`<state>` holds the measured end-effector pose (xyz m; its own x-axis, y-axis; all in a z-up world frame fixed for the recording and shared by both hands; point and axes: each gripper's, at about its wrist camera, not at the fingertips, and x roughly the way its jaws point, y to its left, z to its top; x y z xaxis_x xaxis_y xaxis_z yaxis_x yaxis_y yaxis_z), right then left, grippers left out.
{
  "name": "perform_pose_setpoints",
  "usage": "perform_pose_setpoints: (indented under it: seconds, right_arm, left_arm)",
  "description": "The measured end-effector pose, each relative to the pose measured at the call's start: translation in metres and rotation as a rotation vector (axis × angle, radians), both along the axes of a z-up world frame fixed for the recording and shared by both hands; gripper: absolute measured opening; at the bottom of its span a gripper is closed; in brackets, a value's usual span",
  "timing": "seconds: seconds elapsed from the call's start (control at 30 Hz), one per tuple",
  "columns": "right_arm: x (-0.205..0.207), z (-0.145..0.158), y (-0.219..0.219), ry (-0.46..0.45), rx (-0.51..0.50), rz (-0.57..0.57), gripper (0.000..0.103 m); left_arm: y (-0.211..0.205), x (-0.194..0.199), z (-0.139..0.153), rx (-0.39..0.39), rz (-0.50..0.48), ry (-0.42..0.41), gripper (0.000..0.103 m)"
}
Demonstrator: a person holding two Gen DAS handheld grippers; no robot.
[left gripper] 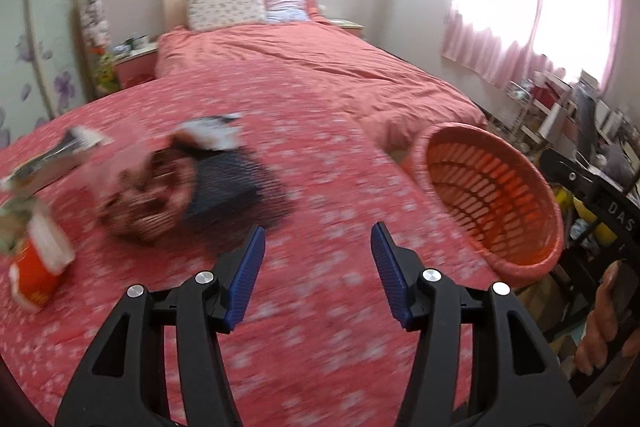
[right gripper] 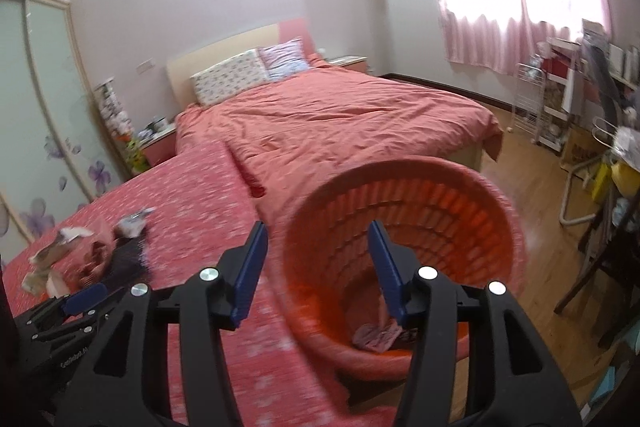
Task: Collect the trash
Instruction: 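Grasp the red paper cup with the left tool while the right tool grasps the plaid scrunchie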
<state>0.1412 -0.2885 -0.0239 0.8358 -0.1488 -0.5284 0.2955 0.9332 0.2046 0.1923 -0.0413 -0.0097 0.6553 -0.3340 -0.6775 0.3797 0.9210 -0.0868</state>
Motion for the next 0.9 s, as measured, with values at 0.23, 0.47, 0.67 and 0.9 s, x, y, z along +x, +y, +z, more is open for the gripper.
perform_pose_setpoints:
  seconds: [0.23, 0.47, 0.67, 0.9]
  right_arm:
    - [0.011, 0.006, 0.065, 0.016, -0.024, 0.127, 0.052]
    - [0.03, 0.005, 0.138, 0.036, -0.042, 0.26, 0.052]
    - [0.057, -0.001, 0.197, 0.055, -0.064, 0.365, 0.052]
    - [0.1, -0.019, 0.239, 0.126, -0.071, 0.413, 0.05]
  left_arm:
    - [0.075, -0.003, 0.002, -0.01, 0.141, 0.003, 0.059]
    - [0.138, -0.008, 0.004, -0.022, 0.273, -0.005, 0.06]
    - [0.183, -0.009, 0.006, -0.038, 0.346, -0.025, 0.06]
    - [0.224, -0.008, 0.0, -0.077, 0.383, -0.015, 0.06]
